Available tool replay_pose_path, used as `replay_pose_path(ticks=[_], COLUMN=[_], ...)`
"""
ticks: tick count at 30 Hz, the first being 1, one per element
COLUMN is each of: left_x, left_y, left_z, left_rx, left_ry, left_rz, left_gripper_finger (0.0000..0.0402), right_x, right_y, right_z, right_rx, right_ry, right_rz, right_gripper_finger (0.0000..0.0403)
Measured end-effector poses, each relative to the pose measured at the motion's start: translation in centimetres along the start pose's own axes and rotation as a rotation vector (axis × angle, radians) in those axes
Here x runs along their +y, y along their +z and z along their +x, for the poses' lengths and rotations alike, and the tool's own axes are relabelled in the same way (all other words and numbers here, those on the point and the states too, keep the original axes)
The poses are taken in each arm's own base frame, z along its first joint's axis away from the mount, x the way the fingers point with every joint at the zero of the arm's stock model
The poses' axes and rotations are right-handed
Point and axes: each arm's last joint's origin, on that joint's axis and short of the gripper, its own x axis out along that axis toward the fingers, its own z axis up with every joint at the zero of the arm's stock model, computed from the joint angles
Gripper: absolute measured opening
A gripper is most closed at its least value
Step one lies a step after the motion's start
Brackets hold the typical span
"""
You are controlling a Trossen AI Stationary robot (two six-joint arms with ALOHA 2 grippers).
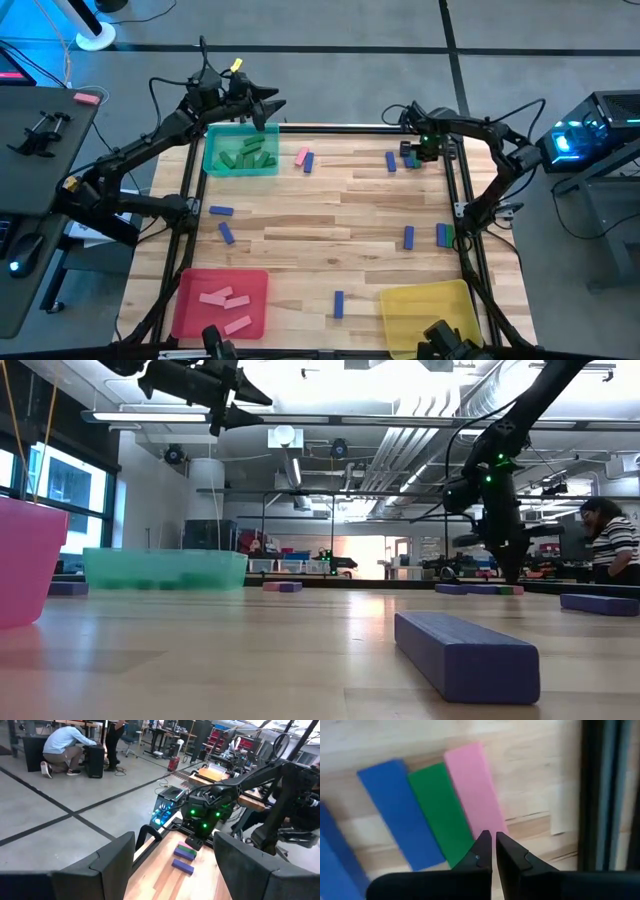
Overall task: Sort blocks
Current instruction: Put the pink block into the pink bin
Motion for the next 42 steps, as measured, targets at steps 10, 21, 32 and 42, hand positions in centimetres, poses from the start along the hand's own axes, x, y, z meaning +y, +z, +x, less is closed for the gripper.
replay_pose_path(ticks=[10, 21, 32, 42], left_x=[0.0, 0.0, 0.0, 0.0], left_y=[0.0, 0.0, 0.0, 0.0], left_z=[0.0, 0.0, 0.0, 0.0], left_rx=[0.000, 0.000, 0.000, 0.001], left_ry=[0.002, 0.002, 0.002, -0.006], left_rz=[-0.002, -0.026, -0.025, -0.024], left_gripper_finger=[0.0257, 0.0257, 0.0257, 0.0257], right_x=[0.0, 0.2, 0.5, 2.0], right_y=[0.1, -0.1, -2.2, -3.9], right_z=[0.1, 0.5, 0.6, 0.3], right_rx=[-0.020, 0.016, 0.181, 0.214], right_ry=[-0.029, -0.068, -0.041, -0.012], right_rz=[0.017, -0.024, -0.081, -0.135], right_gripper_finger=[0.0000, 0.0000, 0.0000, 0.0000])
